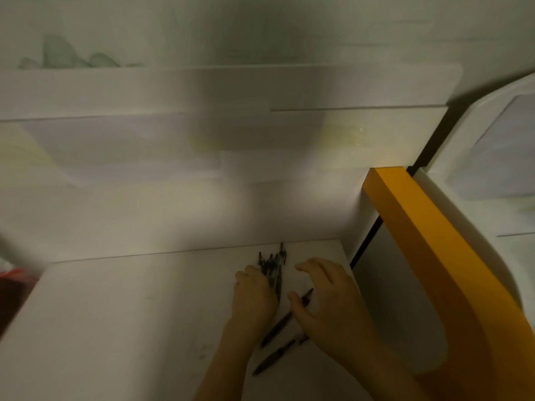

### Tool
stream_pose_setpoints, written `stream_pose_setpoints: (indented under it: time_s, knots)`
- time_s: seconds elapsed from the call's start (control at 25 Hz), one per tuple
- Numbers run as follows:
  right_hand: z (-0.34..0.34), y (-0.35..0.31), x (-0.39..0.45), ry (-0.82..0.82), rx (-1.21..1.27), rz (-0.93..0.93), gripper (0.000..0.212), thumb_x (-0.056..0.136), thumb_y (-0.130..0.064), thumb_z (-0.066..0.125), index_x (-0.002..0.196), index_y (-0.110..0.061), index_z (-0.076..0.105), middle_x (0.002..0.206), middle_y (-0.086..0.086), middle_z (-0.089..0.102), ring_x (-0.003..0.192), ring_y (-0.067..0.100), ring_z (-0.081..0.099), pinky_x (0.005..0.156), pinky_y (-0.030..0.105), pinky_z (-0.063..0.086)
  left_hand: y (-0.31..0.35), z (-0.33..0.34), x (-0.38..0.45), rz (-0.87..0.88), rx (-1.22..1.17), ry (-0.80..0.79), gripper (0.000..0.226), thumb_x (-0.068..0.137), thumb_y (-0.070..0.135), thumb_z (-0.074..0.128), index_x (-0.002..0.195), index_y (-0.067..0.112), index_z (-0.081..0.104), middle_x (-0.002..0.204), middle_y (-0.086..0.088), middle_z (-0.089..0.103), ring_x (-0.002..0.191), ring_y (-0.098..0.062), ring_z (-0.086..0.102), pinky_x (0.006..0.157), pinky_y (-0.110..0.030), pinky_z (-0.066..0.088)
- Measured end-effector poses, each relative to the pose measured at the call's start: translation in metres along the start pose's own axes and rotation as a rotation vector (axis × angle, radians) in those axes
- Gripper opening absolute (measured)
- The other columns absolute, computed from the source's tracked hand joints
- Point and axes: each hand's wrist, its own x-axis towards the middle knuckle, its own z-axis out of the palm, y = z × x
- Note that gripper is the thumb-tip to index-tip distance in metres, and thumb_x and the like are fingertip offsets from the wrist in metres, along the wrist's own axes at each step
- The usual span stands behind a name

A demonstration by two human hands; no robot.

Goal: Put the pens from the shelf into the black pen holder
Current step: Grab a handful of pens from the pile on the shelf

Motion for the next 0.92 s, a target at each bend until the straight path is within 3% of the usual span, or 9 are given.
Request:
stream_pose_setpoints:
  time_s: [0.2, 0.32, 0.44, 0.6, 0.8, 0.92]
  knots:
    - [0.000, -0.001, 0.002, 0.008, -0.030, 0.003, 0.043, 0.084, -0.048, 0.054, 0.119, -0.025, 0.060, 0.127, -0.004, 0.055, 0.122, 0.014, 0.046, 0.100, 0.023, 0.032, 0.005, 0.007, 0.003, -0.013, -0.060, -0.023, 0.025, 0.093, 0.012, 0.050, 0.115, 0.003, 0.042, 0.116, -0.016, 0.047, 0.106, -0.026, 0.048, 0.081, -0.027, 0.046]
    - [-0.003, -0.002, 0.001, 0.003, -0.022, -0.004, 0.041, 0.084, -0.048, 0.054, 0.118, -0.025, 0.060, 0.128, -0.004, 0.054, 0.124, 0.014, 0.046, 0.101, 0.025, 0.035, 0.005, 0.007, 0.004, -0.037, -0.093, -0.032, 0.025, 0.095, 0.013, 0.047, 0.117, 0.001, 0.044, 0.118, -0.016, 0.050, 0.107, -0.025, 0.050, 0.080, -0.026, 0.043]
    - [-0.008, -0.002, 0.002, 0.018, -0.012, -0.003, 0.039, 0.083, -0.045, 0.057, 0.117, -0.025, 0.061, 0.127, -0.003, 0.055, 0.123, 0.015, 0.047, 0.101, 0.029, 0.040, 0.002, 0.004, 0.002, -0.066, -0.208, -0.007, 0.018, 0.098, 0.013, 0.043, 0.112, 0.002, 0.045, 0.111, -0.014, 0.055, 0.089, -0.023, 0.055, 0.070, -0.027, 0.043]
    - [-0.014, -0.011, 0.001, 0.053, -0.017, -0.013, 0.038, 0.082, -0.042, 0.061, 0.115, -0.023, 0.062, 0.124, -0.001, 0.057, 0.120, 0.016, 0.050, 0.097, 0.025, 0.038, -0.003, -0.006, -0.002, -0.079, -0.329, 0.012, 0.011, 0.101, 0.018, 0.041, 0.098, 0.008, 0.042, 0.093, -0.011, 0.059, 0.065, -0.015, 0.048, 0.050, -0.025, 0.036]
    - [-0.028, -0.022, 0.002, 0.126, -0.037, -0.069, 0.037, 0.083, -0.041, 0.061, 0.115, -0.024, 0.060, 0.118, -0.006, 0.056, 0.112, 0.012, 0.051, 0.095, 0.023, 0.040, -0.010, -0.038, -0.016, -0.012, -0.428, 0.087, 0.021, 0.101, 0.031, 0.041, 0.093, 0.011, 0.044, 0.085, -0.007, 0.057, 0.066, -0.018, 0.053, 0.052, -0.027, 0.039]
    - [-0.038, -0.036, -0.004, 0.169, -0.065, -0.092, 0.037, 0.084, -0.039, 0.064, 0.117, -0.023, 0.060, 0.119, -0.005, 0.056, 0.113, 0.015, 0.051, 0.096, 0.025, 0.041, -0.013, -0.064, -0.033, 0.039, -0.546, 0.068, 0.019, 0.101, 0.032, 0.042, 0.095, 0.014, 0.044, 0.084, -0.006, 0.058, 0.067, -0.020, 0.060, 0.054, -0.034, 0.053]
